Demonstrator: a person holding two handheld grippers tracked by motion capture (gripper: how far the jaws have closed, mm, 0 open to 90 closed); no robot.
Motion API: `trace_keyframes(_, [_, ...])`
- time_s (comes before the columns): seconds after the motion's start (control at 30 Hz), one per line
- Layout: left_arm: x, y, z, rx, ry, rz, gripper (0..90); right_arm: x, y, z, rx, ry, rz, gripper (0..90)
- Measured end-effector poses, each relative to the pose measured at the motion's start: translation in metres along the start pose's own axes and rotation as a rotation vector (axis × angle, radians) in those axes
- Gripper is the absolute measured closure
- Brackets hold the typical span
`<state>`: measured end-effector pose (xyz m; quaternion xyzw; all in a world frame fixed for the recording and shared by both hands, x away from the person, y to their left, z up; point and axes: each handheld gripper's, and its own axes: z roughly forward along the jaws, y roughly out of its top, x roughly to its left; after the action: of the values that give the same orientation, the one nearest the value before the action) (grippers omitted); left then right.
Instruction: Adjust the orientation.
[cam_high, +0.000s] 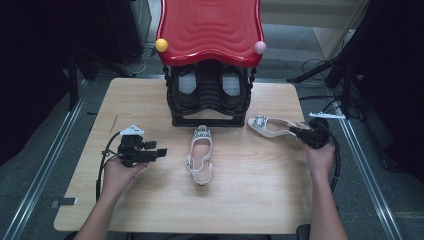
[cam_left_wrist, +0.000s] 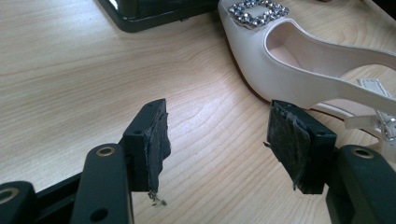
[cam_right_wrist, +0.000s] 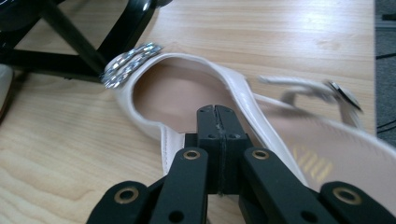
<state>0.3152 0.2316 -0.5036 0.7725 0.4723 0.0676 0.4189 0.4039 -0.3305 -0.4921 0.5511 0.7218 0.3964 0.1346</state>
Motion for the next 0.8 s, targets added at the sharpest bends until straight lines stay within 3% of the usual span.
trace_keyframes(0.1, [0.001,0.001,0.002,-0.019,-0.006,-0.008,38.7,0.007,-0.002,-0.001,0.011,0.002,-0.015,90.0])
trace_keyframes(0.17, [0.002,0.003,0.004,-0.005,-0.011,-0.009,38.8,0.011,-0.003,-0.002,0.018,-0.008,-0.028,90.0])
trace_keyframes(0.37, [0.000,0.008,0.009,0.002,-0.020,-0.002,38.9,0.019,-0.007,-0.002,0.042,0.006,-0.012,90.0])
trace_keyframes(0.8, [-0.002,0.015,0.020,0.018,-0.046,0.013,39.1,0.041,-0.012,-0.003,0.040,0.065,0.006,90.0])
